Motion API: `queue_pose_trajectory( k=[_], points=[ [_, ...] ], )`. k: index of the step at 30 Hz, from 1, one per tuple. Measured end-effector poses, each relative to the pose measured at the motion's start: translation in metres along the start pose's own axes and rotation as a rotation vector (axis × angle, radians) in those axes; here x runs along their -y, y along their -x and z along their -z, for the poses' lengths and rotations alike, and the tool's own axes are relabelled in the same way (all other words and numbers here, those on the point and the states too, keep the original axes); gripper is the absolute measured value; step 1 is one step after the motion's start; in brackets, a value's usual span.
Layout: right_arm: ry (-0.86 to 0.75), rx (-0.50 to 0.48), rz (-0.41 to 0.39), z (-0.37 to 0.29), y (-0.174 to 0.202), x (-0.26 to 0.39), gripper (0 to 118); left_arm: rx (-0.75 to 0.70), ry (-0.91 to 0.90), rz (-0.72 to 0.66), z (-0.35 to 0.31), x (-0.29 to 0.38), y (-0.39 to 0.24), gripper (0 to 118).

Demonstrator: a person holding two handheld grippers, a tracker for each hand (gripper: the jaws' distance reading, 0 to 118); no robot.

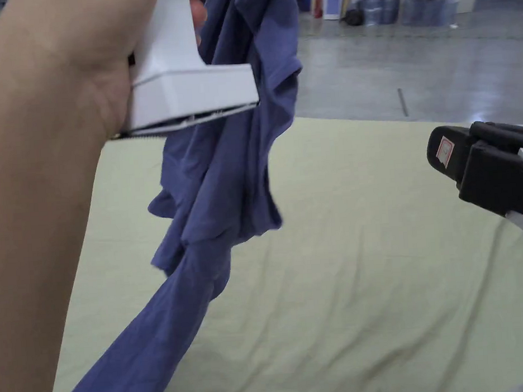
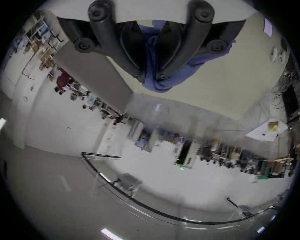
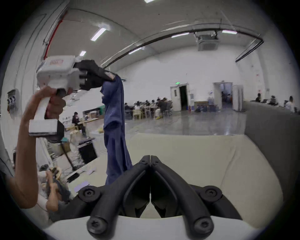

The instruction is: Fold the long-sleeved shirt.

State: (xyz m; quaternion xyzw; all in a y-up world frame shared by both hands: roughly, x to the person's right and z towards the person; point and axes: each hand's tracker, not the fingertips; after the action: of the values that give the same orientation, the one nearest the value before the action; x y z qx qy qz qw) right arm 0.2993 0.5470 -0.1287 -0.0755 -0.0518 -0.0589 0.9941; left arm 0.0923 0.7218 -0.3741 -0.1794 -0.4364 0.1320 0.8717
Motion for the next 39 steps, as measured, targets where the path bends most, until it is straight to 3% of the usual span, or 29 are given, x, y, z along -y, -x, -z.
queue_pose_trajectory(
  k=[3,6,9,15,21,22,23,24,25,28,31,33,34,35,36,37,38,39],
  points=[
    [-0.014,0.107,-0.022,-0.019,-0.024,-0.006,2,0.031,0.032,0.012,0.032,0.003,-0.034,8],
    [-0.025,0.151,0.001,-0.031,-0.047,-0.005,2,0.066,0.101,0.017,0.068,0.030,-0.051,8],
    [-0.019,0.233,0.003,-0.037,-0.070,0.004,2,0.060,0.236,0.011,0.123,0.089,-0.047,8],
    [0.085,0.285,0.043,-0.017,-0.111,0.048,2,-0.071,0.576,-0.040,0.205,0.290,-0.002,8],
    [0.200,0.270,0.098,0.012,-0.131,0.106,2,-0.144,0.935,-0.187,0.227,0.479,0.054,8],
    [0.230,0.268,0.106,0.016,-0.133,0.114,2,-0.155,0.976,-0.188,0.228,0.495,0.061,12],
    [0.256,0.269,0.114,0.021,-0.134,0.121,2,-0.129,1.006,-0.231,0.228,0.506,0.071,40],
    [0.263,0.263,0.120,0.024,-0.135,0.126,2,-0.109,0.993,-0.302,0.224,0.504,0.076,107],
    [0.269,0.260,0.130,0.026,-0.136,0.130,2,-0.102,0.952,-0.321,0.221,0.495,0.083,118],
    [0.266,0.255,0.133,0.025,-0.136,0.132,2,-0.052,0.695,-0.310,0.177,0.441,0.090,118],
    [0.265,0.238,0.121,0.024,-0.134,0.130,2,-0.089,0.564,-0.281,0.123,0.398,0.107,118],
    [0.282,0.229,0.131,0.025,-0.133,0.134,2,-0.117,0.523,-0.296,0.100,0.384,0.118,118],
    [0.299,0.218,0.151,0.025,-0.131,0.140,2,-0.155,0.606,-0.266,0.087,0.381,0.123,118],
    [0.311,0.209,0.170,0.026,-0.130,0.146,2,-0.222,0.643,-0.211,0.076,0.396,0.122,118],
    [0.325,0.203,0.187,0.026,-0.127,0.153,2,-0.265,0.651,-0.165,0.066,0.406,0.120,78],
    [0.343,0.196,0.200,0.027,-0.125,0.160,2,-0.307,0.663,-0.132,0.058,0.420,0.116,12],
    [0.365,0.187,0.211,0.029,-0.123,0.168,2,-0.331,0.733,-0.137,0.047,0.434,0.112,0],
    [0.381,0.182,0.217,0.031,-0.121,0.173,2,-0.277,0.775,-0.187,0.054,0.459,0.112,0]
  ],
)
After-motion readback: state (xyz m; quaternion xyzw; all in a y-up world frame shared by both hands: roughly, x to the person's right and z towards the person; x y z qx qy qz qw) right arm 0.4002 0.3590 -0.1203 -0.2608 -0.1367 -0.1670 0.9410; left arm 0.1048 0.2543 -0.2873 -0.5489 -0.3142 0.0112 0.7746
